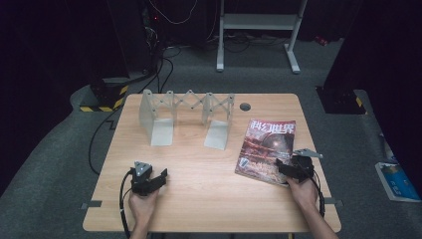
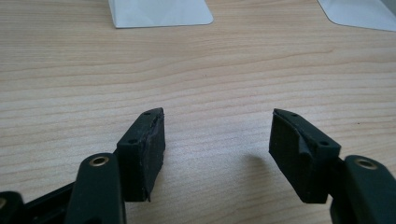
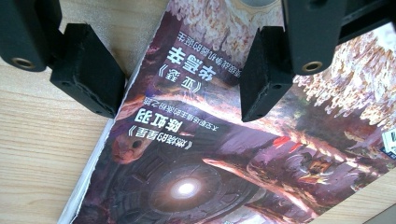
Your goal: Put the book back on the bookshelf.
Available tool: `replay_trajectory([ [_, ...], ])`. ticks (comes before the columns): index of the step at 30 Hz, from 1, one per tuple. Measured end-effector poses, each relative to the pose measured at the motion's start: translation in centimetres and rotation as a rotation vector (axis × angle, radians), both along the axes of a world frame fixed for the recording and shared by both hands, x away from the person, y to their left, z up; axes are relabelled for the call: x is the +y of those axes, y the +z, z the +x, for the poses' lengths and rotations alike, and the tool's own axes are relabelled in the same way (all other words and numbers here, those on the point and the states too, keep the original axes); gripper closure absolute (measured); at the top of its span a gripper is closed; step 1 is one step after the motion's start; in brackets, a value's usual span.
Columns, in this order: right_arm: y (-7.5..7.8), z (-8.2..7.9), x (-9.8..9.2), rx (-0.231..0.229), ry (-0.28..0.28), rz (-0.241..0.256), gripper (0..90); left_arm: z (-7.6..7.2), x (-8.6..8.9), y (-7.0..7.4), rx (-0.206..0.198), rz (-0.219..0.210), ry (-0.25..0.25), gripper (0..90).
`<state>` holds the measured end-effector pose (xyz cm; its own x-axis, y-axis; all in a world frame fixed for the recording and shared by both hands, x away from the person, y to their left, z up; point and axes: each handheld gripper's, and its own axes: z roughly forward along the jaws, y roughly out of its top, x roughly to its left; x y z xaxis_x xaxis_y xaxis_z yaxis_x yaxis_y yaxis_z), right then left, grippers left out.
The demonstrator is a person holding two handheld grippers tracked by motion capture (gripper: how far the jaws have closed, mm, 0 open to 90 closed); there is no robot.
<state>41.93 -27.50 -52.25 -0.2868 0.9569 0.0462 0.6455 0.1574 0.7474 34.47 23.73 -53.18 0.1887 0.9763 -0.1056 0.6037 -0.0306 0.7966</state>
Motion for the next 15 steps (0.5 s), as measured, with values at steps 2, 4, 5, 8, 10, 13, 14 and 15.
replay_trajectory([
  [2, 0.0, -0.1, 0.0, 0.002, -0.001, 0.003, 31.5, -0.1, -0.2, 0.2, -0.008, -0.022, -0.016, 37.8],
  [4, 0.0, -0.1, 0.1, 0.000, 0.000, 0.000, 31.5, -0.2, -0.7, 0.5, -0.018, -0.036, -0.033, 38.3],
  [5, 0.0, -0.1, 0.1, 0.001, 0.001, -0.003, 31.6, -0.1, -0.9, 0.7, -0.015, -0.036, -0.044, 38.3],
  [8, 0.0, -0.2, 0.1, -0.005, 0.006, -0.004, 31.5, 0.3, -2.4, 1.5, -0.016, -0.042, -0.091, 38.1],
  [10, 0.0, -0.4, 0.1, 0.000, 0.004, -0.001, 31.5, 0.7, -3.3, 2.1, -0.021, -0.051, -0.117, 38.7],
  [13, 0.0, -0.5, 0.1, 0.002, 0.004, -0.002, 31.5, 1.2, -4.8, 2.7, -0.017, -0.062, -0.158, 39.9],
  [14, 0.0, -0.5, 0.1, 0.000, 0.005, -0.003, 31.5, 1.3, -5.1, 2.8, -0.014, -0.060, -0.168, 39.9],
  [15, 0.0, -0.5, 0.1, -0.002, 0.005, -0.004, 31.6, 1.6, -6.1, 3.1, -0.017, -0.061, -0.193, 39.7],
])
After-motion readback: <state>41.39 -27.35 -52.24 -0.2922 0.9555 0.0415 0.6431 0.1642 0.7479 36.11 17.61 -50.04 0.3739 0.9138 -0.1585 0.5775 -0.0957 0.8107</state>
